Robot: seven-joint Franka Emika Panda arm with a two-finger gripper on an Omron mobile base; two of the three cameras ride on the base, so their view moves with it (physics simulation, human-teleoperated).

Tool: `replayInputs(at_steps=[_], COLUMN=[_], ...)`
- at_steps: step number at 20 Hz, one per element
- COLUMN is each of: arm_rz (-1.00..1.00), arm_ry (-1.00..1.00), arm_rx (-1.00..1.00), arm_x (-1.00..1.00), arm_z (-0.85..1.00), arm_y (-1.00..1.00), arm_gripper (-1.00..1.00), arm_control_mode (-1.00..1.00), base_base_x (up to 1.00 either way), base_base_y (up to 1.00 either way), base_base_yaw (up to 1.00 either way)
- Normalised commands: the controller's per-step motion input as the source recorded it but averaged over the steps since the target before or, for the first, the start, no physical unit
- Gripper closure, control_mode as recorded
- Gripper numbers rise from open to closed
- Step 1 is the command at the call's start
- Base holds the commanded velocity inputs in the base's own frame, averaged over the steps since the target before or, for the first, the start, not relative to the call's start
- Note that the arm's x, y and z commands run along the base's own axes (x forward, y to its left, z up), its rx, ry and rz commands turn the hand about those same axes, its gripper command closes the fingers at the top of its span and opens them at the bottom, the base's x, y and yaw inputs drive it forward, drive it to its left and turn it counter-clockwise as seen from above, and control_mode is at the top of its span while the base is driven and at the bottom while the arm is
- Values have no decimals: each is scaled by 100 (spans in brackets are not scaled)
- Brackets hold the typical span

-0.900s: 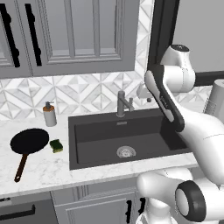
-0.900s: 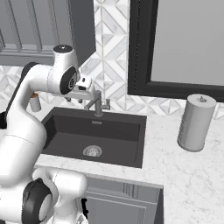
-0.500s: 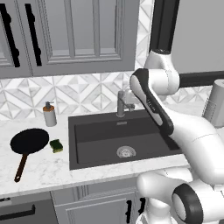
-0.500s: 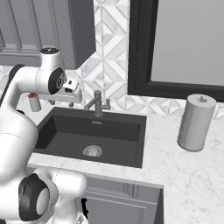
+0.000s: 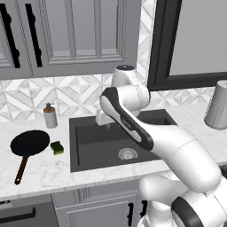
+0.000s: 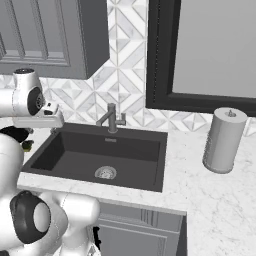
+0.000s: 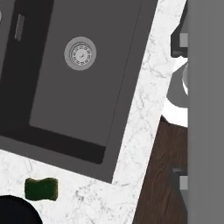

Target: Pick the pan and sponge and place them into the sink. Then turn on the water.

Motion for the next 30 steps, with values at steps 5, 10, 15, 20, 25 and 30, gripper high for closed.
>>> replayInputs(at_steps=[5, 10, 15, 20, 25, 30], arm_rz=[10, 2, 0, -4, 0, 0], arm_ry=[13, 19, 17, 1, 0, 0], arm_rx=[0, 0, 0, -8, -2, 0], arm_x=[7, 43, 70, 42, 0, 0], arm_z=[-48, -45, -41, -17, -2, -29], arm_y=[100, 100, 100, 80, 15, 42], arm_gripper=[-100, -100, -100, -100, -100, -100], arm_control_mode=[-100, -100, -100, -100, -100, -100], base_base_x=[0, 0, 0, 0, 0, 0], base_base_y=[0, 0, 0, 0, 0, 0], base_base_yaw=[0, 0, 0, 0, 0, 0])
